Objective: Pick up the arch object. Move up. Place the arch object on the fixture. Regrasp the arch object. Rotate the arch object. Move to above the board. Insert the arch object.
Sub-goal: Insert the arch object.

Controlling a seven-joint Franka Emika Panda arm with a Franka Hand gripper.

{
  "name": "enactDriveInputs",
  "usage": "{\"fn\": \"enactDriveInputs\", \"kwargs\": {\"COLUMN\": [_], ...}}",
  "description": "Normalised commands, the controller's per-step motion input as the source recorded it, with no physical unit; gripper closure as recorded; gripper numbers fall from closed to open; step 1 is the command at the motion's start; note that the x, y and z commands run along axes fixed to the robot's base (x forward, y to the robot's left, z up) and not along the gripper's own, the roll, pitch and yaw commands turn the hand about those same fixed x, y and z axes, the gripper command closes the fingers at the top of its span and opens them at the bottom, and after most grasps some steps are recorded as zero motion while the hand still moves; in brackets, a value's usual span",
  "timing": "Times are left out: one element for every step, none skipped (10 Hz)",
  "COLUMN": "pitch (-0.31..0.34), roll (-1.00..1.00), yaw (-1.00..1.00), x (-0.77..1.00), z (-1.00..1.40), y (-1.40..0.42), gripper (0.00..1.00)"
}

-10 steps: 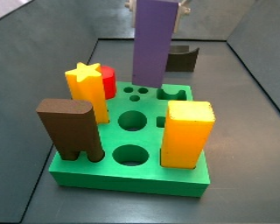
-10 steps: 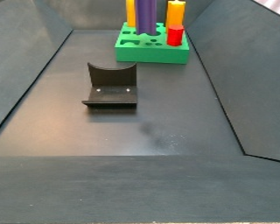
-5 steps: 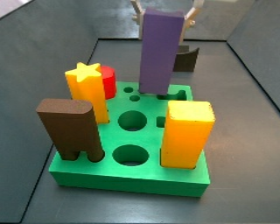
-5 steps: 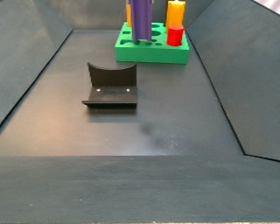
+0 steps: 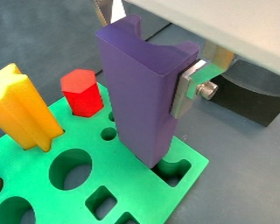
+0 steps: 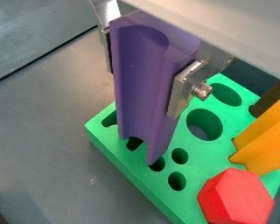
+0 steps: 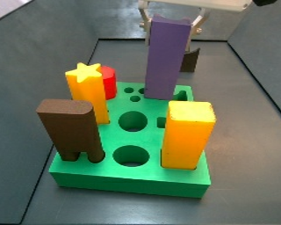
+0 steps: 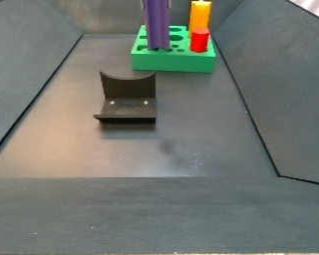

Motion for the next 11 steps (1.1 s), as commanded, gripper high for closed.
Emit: {"fn": "enactDriveInputs", "kwargs": {"pitch": [0.093,0.093,0.033,0.000,-0.137,-0.250,-0.239,-0.206,-0.117,-0.013,-0.057], "roll": [-0.02,-0.03,-0.01,0.00,-0.06,-0.07,-0.01,0.00,0.00,0.02,0.00], "yaw": [0.00,0.00,0.00,0.00,0.00,-0.07,-0.01,0.00,0.00,0.00,0.00], "x": [0.79,0.80,0.73,0.63,0.29,0.07,0.10,0.18,0.25,0.11,0.00], "z": [-0.33,-0.32,-0.39,-0.43,-0.38,-0.43,-0.47,-0.53,-0.46,-0.38,-0.46], "y": [0.00,0.00,0.00,0.00,0.00,0.00,0.00,0.00,0.00,0.00,0.00], "gripper": [1.00,1.00,1.00,1.00,1.00,1.00,1.00,1.00,1.00,1.00,1.00]}}
